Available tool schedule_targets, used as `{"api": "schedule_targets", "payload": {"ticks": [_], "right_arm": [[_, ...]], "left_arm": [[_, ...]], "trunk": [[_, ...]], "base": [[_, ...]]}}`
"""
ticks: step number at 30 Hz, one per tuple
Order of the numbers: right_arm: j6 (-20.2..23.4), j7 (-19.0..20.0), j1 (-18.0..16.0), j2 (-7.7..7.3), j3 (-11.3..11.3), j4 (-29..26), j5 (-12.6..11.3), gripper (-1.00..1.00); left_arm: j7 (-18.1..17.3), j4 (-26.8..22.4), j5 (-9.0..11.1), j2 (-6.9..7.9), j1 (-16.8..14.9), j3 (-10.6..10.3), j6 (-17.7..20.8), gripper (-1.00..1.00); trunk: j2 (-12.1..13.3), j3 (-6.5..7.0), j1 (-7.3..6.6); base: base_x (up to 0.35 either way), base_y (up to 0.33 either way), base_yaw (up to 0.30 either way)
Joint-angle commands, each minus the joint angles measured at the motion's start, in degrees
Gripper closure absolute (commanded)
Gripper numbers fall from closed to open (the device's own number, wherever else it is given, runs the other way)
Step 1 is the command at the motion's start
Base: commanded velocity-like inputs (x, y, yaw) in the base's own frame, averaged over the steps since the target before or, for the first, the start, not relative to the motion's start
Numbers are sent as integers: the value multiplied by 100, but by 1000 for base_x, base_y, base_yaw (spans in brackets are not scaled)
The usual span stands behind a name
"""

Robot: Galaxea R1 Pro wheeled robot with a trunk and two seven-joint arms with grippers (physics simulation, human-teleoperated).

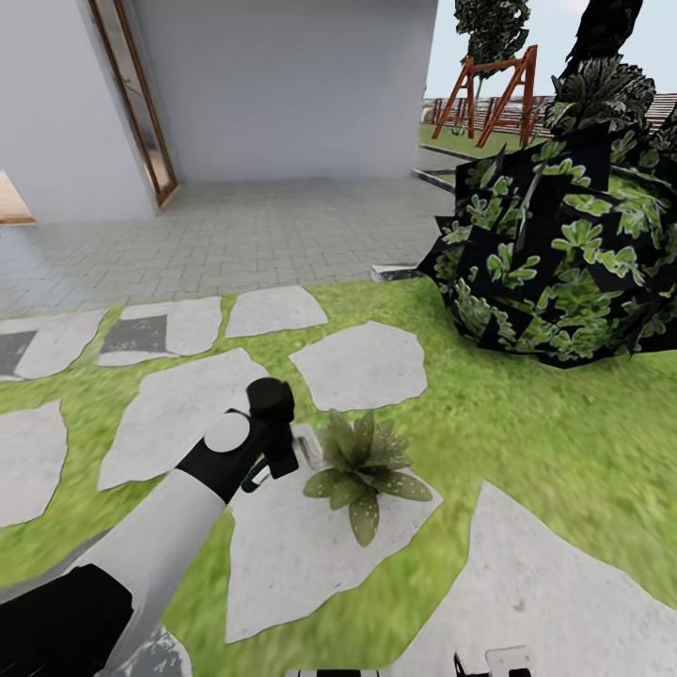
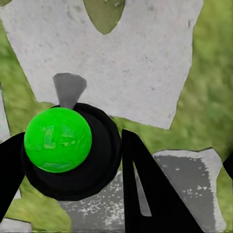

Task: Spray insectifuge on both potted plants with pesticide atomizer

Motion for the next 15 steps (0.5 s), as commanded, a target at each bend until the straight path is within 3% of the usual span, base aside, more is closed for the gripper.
{"api": "schedule_targets", "payload": {"ticks": [1, 4, 8, 15], "right_arm": [[-9, -57, -4, -1, 46, 4, 25, -100], [-9, -57, -3, -1, 46, 4, 25, -100], [-9, -57, -3, -1, 46, 4, 25, -100], [-9, -57, -3, -1, 46, 4, 25, -100]], "left_arm": [[-56, -3, -125, -3, -1, 0, 60, 100], [-56, -3, -262, -6, 4, 8, 63, 100], [-56, -2, -286, -1, 30, 18, 61, 100], [-56, 7, -284, 20, 77, 52, 62, 100]], "trunk": [[-2, -4, -4], [-2, -4, -4], [-2, -4, -4], [-2, -4, -4]], "base": [[-256, 201, 0], [-118, 215, 0], [-20, 237, 0], [107, 200, 0]]}}
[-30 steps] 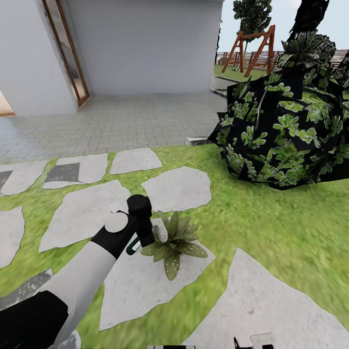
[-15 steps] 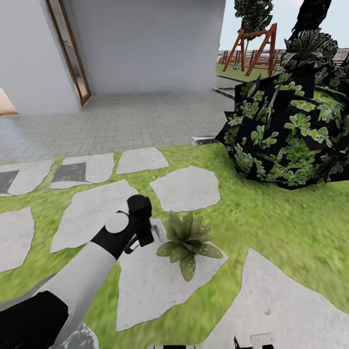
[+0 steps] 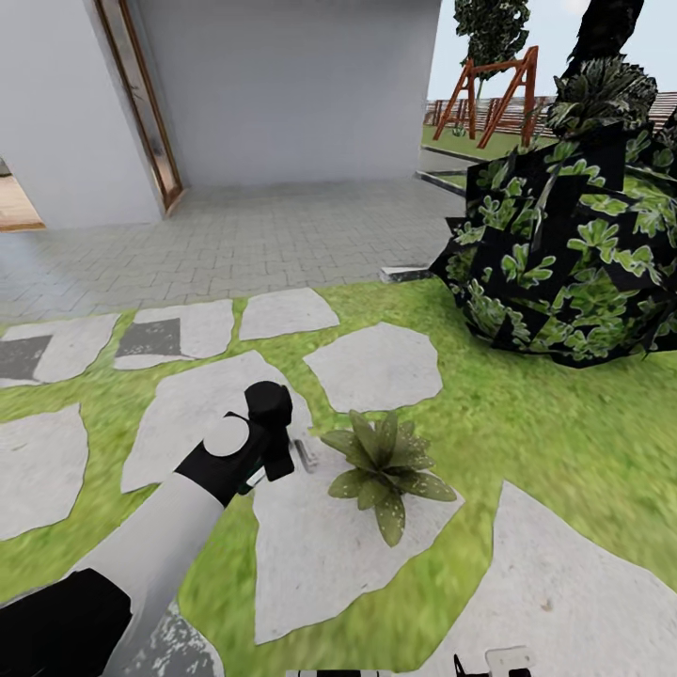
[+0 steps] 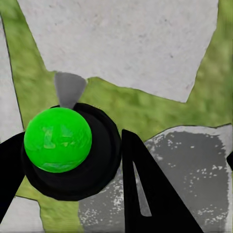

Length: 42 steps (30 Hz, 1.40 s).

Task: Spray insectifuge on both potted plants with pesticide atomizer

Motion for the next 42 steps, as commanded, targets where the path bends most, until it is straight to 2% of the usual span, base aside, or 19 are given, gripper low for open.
{"api": "schedule_targets", "payload": {"ticks": [1, 6, 9, 12, 15, 18, 19, 23, 27, 29, 30, 33, 39, 41, 42], "right_arm": [[-9, -57, -3, -1, 46, 4, 25, -100], [-8, -57, -3, -1, 46, 4, 25, -100], [-8, -57, -3, -1, 46, 2, 25, -100], [-14, -57, -4, 5, 46, -3, 25, -100], [-14, -57, -3, 7, 46, -4, 25, -100], [-9, -57, -4, 8, 46, -5, 25, -100], [-10, -57, -3, 8, 46, -5, 25, -100], [-14, -57, -4, 8, 46, -6, 24, -100], [-16, -57, -3, 13, 46, -7, 24, -100], [-17, -57, -4, 16, 46, -7, 25, -100], [-17, -57, -3, 17, 46, -8, 25, -100], [-17, -57, -3, 17, 46, -10, 25, -100], [-17, -57, -3, 25, 46, -6, 27, -100], [-17, -57, -3, 32, 46, -1, 32, -100], [-17, -57, -3, 34, 46, 2, 33, -100]], "left_arm": [[-56, 5, -50, 11, 33, -6, 56, 100], [-56, 133, 21, -53, 353, -6, 59, 100], [-56, 158, 205, -218, 504, -13, 60, 100], [-56, 167, 314, -256, 622, -1, 60, 100], [-56, 170, 338, -249, 653, 131, 60, 100], [-56, 171, 341, -261, 663, 434, 60, 100], [-56, 173, 339, -261, 675, 464, 60, 100], [-56, 203, 297, -251, 934, 487, 60, 100], [288, 210, 361, -305, 1047, 481, 67, 100], [363, 211, 380, -382, 1059, 475, 193, 100], [386, 205, 383, -410, 1050, 458, 476, 100], [398, 202, 365, -427, 1026, 446, 698, 100], [440, 207, 248, -383, 1037, 442, 752, 100], [445, 212, 148, -352, 1042, 472, 758, 100], [445, 208, -16, -331, 1040, 488, 761, 100]], "trunk": [[-2, -4, 0], [-2, -4, 0], [-2, -4, 0], [-2, -4, 0], [-2, -4, 0], [-2, -4, 0], [-2, -4, 0], [-2, -4, 0], [-2, -4, 0], [-2, -4, 0], [-2, -4, 0], [-2, -4, 0], [-2, -4, 0], [-2, -4, 0], [-2, -4, 0]], "base": [[36, 42, 0], [6, 7, 0], [0, 0, 0], [0, 0, 0], [0, 0, 0], [0, 0, -74], [0, 0, -237], [0, 0, -278], [0, 0, -197], [0, 0, -46], [0, 0, -15], [0, 0, -5], [0, 0, -75], [0, 0, -260], [0, 0, -117]]}}
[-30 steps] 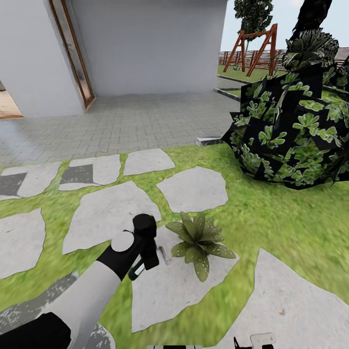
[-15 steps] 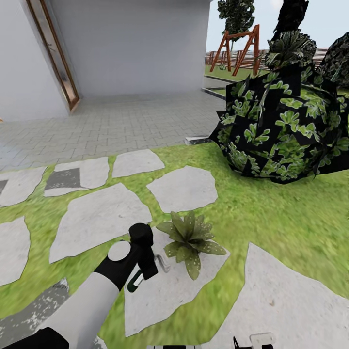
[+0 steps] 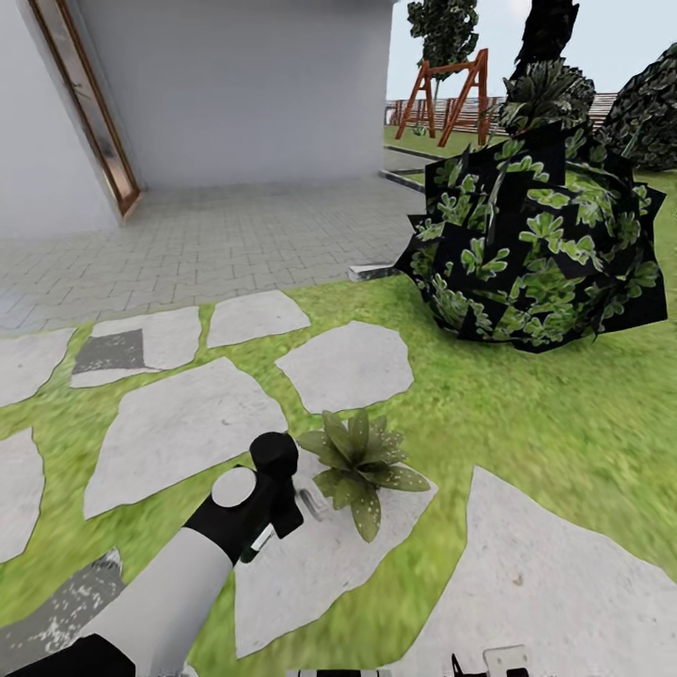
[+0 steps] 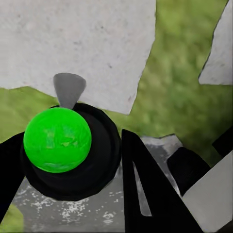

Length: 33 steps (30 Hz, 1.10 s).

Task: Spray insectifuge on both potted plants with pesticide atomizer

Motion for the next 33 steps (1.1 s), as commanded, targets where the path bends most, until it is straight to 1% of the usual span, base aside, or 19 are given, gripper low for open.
{"api": "schedule_targets", "payload": {"ticks": [1, 3, 7, 19, 23, 29, 30, 31, 33], "right_arm": [[-7, -52, -3, 0, 46, 6, 26, -100], [-7, -49, -3, 1, 47, 6, 26, -100], [-7, -48, -4, -21, 45, 7, 26, -100], [2, -61, -6, -26, 45, 5, 18, -100], [2, -65, -4, -26, 45, 5, 17, -100], [2, -65, -3, -26, 45, 5, 17, -100], [2, -65, -3, -26, 45, 6, 17, -100], [2, -65, -4, -26, 45, 6, 17, -100], [2, -65, -4, -26, 45, 6, 17, -100]], "left_arm": [[-61, -6, -124, 0, 1, -17, 63, 100], [-61, -6, -165, -9, 4, -30, 68, 100], [-69, -6, -202, -40, -25, -24, 80, 100], [-113, -12, -192, -71, 7, -29, 89, 100], [-113, -7, -187, -65, 21, -29, 90, 100], [-143, -6, -134, -65, 23, -32, 90, 100], [-186, -6, -128, -65, 23, -32, 88, 100], [-523, -6, -137, -54, 20, -34, 68, 100], [-562, -6, -189, -39, -10, -61, 58, 100]], "trunk": [[-2, -4, -1], [-2, -4, -1], [-2, -4, -1], [-2, -4, -1], [-2, -4, -1], [-2, -4, -1], [-2, -4, -1], [-2, -4, -1], [-2, -4, -1]], "base": [[0, 0, -48], [20, 10, -20], [220, 137, -4], [58, 23, -10], [181, 0, -236], [21, 0, -296], [2, 0, -299], [1, 0, -206], [0, 0, -86]]}}
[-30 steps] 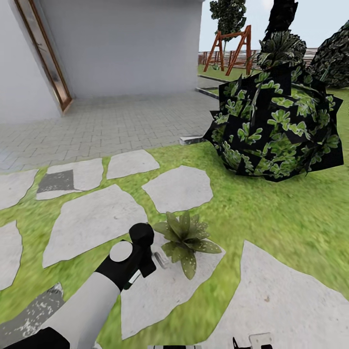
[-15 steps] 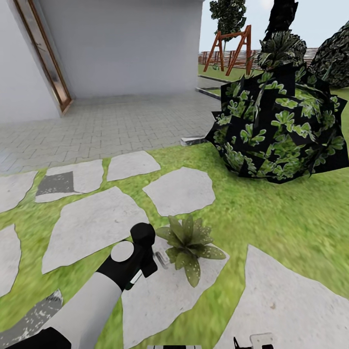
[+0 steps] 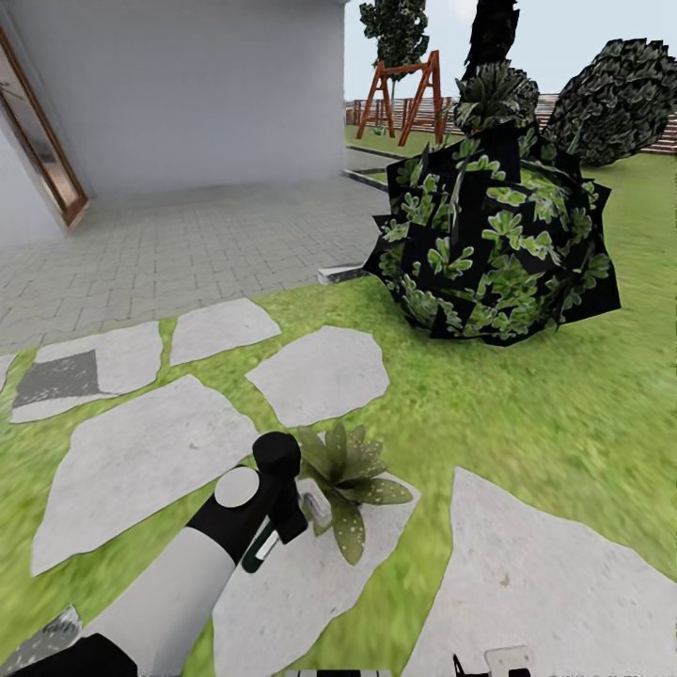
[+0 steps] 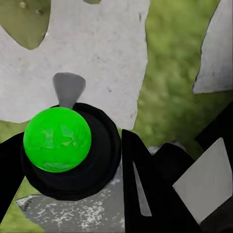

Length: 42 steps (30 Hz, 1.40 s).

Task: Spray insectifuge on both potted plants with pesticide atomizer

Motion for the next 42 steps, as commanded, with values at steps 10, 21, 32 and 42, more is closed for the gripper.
{"api": "schedule_targets", "payload": {"ticks": [10, 21, 32, 42], "right_arm": [[-7, -57, -4, 0, 46, 5, 25, -100], [-7, -57, -3, 0, 46, 5, 25, -100], [-7, -57, -5, 1, 46, 5, 25, -100], [-7, -57, -3, 0, 46, 4, 25, -100]], "left_arm": [[-60, 5, -1195, 39, 6, 36, 30, 100], [-60, 12, -1195, 27, 30, 33, 47, 100], [-60, 5, -1200, 36, 24, 77, 56, 100], [-60, 1, -1200, 36, 21, 87, 65, 100]], "trunk": [[-2, -4, -1], [-2, -4, -1], [-2, -4, -1], [-2, -4, -1]], "base": [[-6, 6, -7], [-32, 176, 0], [-67, 133, 0], [49, 301, -39]]}}
